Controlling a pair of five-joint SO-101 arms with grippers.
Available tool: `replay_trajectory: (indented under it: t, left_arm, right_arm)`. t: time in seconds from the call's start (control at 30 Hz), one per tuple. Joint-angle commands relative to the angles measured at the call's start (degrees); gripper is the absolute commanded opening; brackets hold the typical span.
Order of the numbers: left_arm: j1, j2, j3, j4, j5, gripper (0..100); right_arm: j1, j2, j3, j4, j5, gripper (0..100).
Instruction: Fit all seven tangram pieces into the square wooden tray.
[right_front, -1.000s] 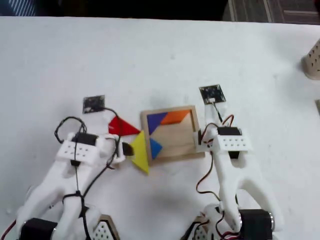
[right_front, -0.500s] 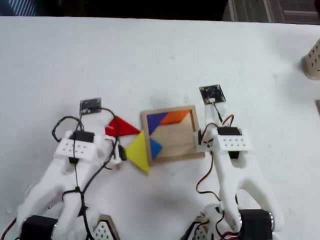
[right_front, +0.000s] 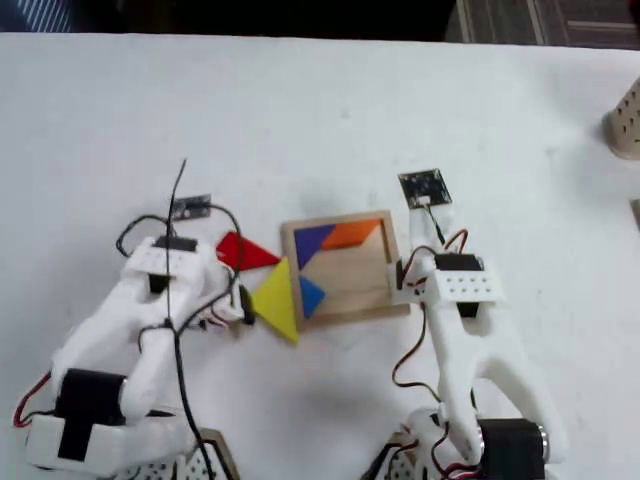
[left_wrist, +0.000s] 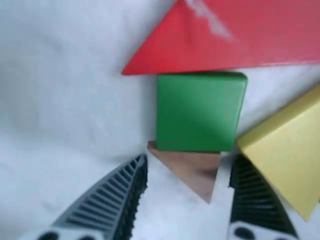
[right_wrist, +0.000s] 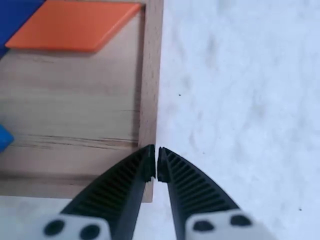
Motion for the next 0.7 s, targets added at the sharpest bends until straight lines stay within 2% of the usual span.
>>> replay_trajectory:
  t: [0.0,0.1,0.3,0.67]
  left_arm:
    - [-2.8,0.3,-4.4,-0.6,-0.4,27]
    - [-3.7,0.3,-4.5,-0.9,-0.4,27]
    - [-11.0,0.4,-6.7,-2.5,-0.2,27]
    - [-10.4,0.4,-6.7,-1.7,-0.6,27]
  right_arm:
    - [-0.7,-2.1,-1.4,-0.9,0.5,1.8]
    - [-0.7,-2.1,-1.4,-0.9,0.5,1.8]
    - [-0.7,-2.1,-1.4,-0.9,0.5,1.8]
    - [-0.7,-2.1,-1.4,-0.9,0.5,1.8]
